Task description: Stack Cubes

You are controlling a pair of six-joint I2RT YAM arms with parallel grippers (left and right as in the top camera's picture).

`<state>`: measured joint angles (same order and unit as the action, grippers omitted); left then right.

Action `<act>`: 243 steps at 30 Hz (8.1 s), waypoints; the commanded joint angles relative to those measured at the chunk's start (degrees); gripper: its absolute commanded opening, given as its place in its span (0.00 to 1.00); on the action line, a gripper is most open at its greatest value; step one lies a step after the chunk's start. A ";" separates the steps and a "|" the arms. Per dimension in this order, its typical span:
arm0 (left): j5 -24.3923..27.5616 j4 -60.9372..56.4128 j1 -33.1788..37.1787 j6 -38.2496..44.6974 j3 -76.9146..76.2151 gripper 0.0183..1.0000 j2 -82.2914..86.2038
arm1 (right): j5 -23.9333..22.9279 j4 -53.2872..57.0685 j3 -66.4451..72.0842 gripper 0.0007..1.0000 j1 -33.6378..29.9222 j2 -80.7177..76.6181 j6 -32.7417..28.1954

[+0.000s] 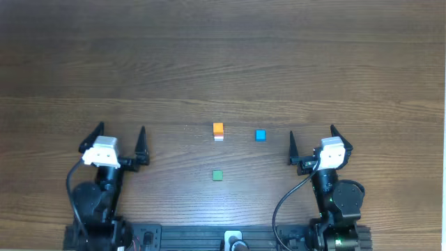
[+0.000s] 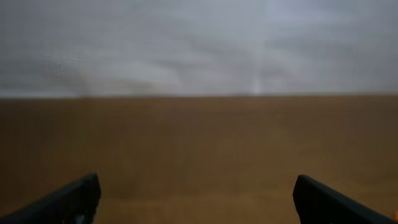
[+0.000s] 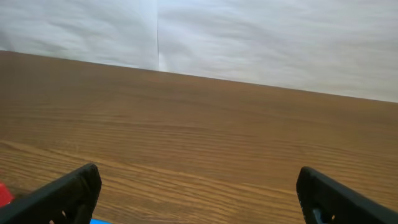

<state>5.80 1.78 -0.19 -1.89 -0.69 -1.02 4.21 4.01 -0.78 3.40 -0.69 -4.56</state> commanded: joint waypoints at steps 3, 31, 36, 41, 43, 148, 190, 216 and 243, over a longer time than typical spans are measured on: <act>0.15 2.12 0.42 3.17 0.35 1.00 0.85 | 0.48 -0.11 0.48 0.99 -0.33 0.33 -0.04; 0.15 2.12 0.42 3.17 0.35 1.00 0.85 | 0.94 -0.15 0.48 0.99 -0.31 0.33 0.24; 0.15 2.12 0.42 3.17 0.35 1.00 0.85 | 1.46 -1.97 0.48 0.99 -0.31 0.33 1.57; 0.15 2.12 0.42 3.17 0.35 1.00 0.85 | 5.55 -9.09 0.46 0.99 -0.31 0.33 26.86; 0.15 2.12 0.42 3.17 0.35 1.00 0.85 | 9.14 -10.45 0.46 0.99 -0.31 0.31 27.96; 0.15 2.12 0.42 3.17 0.35 1.00 0.85 | -14.36 32.61 -54.36 0.23 59.23 -99.73 66.20; 0.15 2.12 0.42 3.17 0.35 1.00 0.85 | -12.72 53.42 -82.97 0.04 42.64 -103.82 47.30; 0.15 2.12 0.42 3.17 0.35 1.00 0.85 | -13.05 52.50 -82.97 0.04 41.57 -106.38 46.49; 0.15 2.12 0.42 3.17 0.35 1.00 0.85 | -13.27 51.93 -82.97 0.21 41.29 -107.03 46.49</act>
<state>5.80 3.81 -0.19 0.45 -0.62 -0.58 -8.67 56.07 -82.78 45.39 -107.11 42.00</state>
